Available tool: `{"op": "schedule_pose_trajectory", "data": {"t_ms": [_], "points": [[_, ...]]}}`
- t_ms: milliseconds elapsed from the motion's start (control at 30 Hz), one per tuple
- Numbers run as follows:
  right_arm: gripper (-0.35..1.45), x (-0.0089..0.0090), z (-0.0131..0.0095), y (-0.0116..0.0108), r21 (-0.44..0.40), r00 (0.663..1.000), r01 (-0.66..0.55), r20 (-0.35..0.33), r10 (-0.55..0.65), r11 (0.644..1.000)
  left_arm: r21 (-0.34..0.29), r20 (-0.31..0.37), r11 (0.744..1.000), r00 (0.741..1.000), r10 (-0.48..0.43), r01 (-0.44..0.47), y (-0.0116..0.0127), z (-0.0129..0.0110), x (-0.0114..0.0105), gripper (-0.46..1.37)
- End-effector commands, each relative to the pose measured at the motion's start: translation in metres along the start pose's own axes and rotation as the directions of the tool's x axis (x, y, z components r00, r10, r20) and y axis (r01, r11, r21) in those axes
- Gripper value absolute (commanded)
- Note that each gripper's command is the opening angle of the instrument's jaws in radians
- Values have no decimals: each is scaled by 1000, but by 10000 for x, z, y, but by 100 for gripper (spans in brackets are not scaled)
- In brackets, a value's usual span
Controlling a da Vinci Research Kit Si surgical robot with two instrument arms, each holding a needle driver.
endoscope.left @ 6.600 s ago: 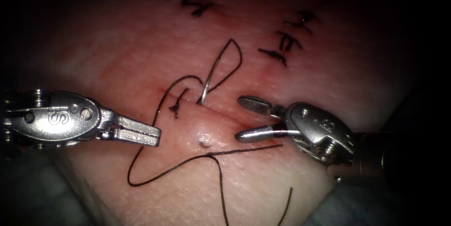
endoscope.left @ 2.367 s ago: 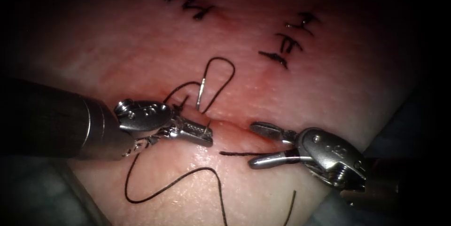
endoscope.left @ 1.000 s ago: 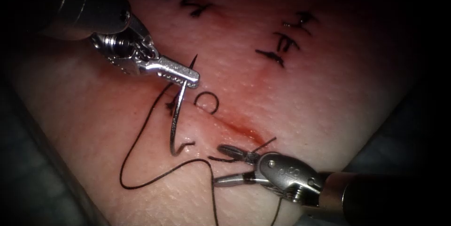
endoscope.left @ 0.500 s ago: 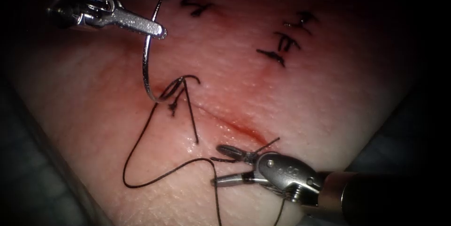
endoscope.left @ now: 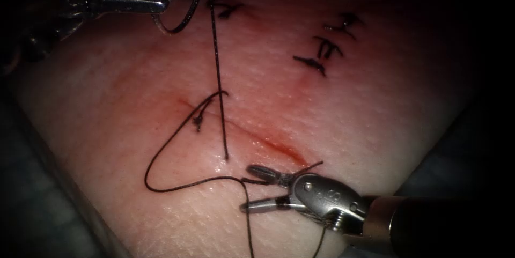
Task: Wound Closure
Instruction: Grab the needle with the left tool and extract it from the wound
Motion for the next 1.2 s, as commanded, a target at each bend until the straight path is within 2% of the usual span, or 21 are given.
{"op": "schedule_pose_trajectory", "data": {"t_ms": [33,200,400,633,900,1200], "points": [[57,0,0,0,-1,1000,0,0,0,1000,13,3,999,999,42,-42,-6,-2,8,-35],[57,0,0,0,0,1000,0,0,0,1000,42,1,992,992,122,-122,-21,1,38,-35],[56,0,0,0,-1,1000,0,0,0,1000,63,-15,984,986,167,-165,-35,1,67,-35],[56,0,-1,0,0,1000,0,0,0,1000,74,-19,980,982,187,-185,-41,3,82,-35],[56,2,-2,0,0,1000,-2,0,2,1000,76,-16,974,977,214,-212,-32,-4,72,-35],[57,14,-7,4,0,1000,15,1,-15,1000,93,-15,968,971,237,-235,-5,-24,23,-35]]}}
